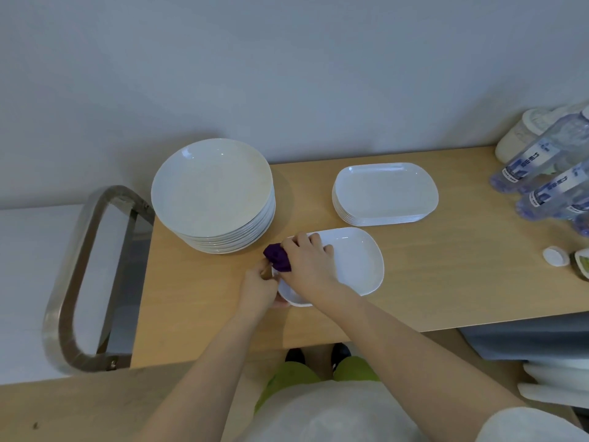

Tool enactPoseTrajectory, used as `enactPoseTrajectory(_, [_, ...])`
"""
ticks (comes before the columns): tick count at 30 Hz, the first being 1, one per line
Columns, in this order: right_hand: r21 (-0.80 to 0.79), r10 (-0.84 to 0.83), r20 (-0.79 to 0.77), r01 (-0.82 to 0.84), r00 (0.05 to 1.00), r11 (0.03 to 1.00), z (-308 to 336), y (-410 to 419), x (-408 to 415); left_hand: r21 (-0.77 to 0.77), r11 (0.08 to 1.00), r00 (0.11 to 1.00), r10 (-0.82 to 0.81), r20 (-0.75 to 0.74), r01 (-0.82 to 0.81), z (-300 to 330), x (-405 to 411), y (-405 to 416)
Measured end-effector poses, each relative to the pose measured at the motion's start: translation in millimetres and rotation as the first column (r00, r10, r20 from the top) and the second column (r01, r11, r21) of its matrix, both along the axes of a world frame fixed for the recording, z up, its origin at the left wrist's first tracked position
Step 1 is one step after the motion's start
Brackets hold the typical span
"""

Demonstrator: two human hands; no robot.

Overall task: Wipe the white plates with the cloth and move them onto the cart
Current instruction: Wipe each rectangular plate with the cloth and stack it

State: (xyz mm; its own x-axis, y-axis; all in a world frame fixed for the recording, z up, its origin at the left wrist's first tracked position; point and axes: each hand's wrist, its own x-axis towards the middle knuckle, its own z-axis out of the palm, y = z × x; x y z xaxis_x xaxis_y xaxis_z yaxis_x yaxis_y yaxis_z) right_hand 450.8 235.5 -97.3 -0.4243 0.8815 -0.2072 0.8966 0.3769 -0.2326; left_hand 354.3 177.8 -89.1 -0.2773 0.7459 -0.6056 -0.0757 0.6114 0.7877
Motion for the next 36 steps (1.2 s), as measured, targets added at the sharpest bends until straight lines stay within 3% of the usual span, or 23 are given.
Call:
enactPoseTrajectory(5, [-0.134,0.085,-0.036,-0.089,0.996,0.987,11,2,6,-0.043,0.998,0.997,0.049,0.067,-0.046,0,-1,-4])
enactPoseTrajectory(11, [-0.272,0.032,-0.012,-0.034,0.999,0.962,22,-6,33,-0.022,1.000,0.998,0.009,0.066,-0.007,4,0,-2])
enactPoseTrajectory(15, [-0.236,-0.007,0.058,0.020,0.998,0.972,23,-11,67,0.006,1.000,1.000,-0.003,0.028,0.003,5,3,-1])
enactPoseTrajectory(20, [-0.105,-0.205,0.148,0.221,0.968,0.970,21,4,108,-0.031,0.999,0.999,0.043,0.024,-0.043,7,4,2])
enactPoseTrajectory(27, [-0.013,-0.427,0.033,0.428,0.903,0.904,8,24,85,-0.081,0.997,1.000,0.014,0.015,-0.012,13,3,4])
enactPoseTrajectory(31, [0.062,-0.340,0.065,0.336,0.938,0.940,5,24,58,-0.113,0.993,0.999,0.016,-0.048,-0.021,12,6,7])
enactPoseTrajectory(36, [0.072,-0.041,0.052,0.037,0.998,0.997,0,5,23,-0.083,0.996,0.989,-0.028,-0.142,0.016,1,2,8])
